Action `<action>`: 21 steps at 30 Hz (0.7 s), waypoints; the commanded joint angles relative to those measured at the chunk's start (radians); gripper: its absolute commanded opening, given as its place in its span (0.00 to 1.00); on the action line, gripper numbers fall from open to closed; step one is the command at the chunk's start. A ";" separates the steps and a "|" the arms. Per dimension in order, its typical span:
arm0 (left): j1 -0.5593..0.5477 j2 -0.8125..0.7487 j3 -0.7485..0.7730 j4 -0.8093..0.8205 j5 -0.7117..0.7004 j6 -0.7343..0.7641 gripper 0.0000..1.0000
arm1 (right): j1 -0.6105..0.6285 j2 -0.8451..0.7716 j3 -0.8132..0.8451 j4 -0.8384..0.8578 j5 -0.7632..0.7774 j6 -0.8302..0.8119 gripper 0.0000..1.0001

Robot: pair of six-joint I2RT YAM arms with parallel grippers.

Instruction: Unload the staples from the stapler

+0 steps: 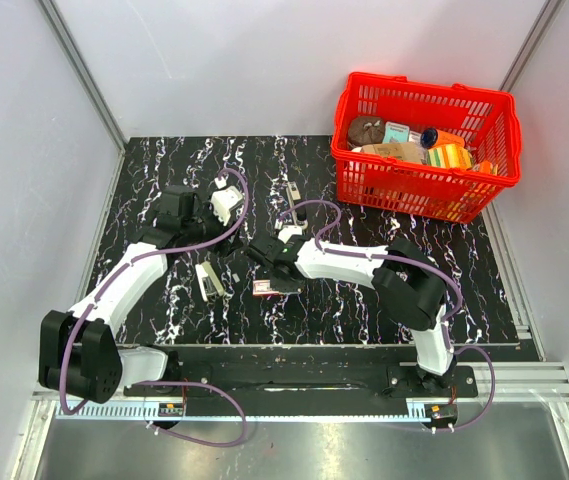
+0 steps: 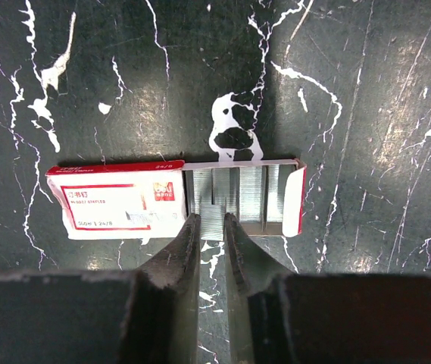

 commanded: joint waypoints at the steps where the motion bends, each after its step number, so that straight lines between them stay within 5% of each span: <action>1: 0.005 -0.022 0.029 0.041 -0.008 0.003 0.64 | 0.010 0.009 0.023 0.008 -0.002 -0.006 0.16; 21: 0.003 -0.037 0.024 0.023 0.012 0.015 0.68 | 0.010 0.005 0.051 0.019 -0.010 -0.054 0.34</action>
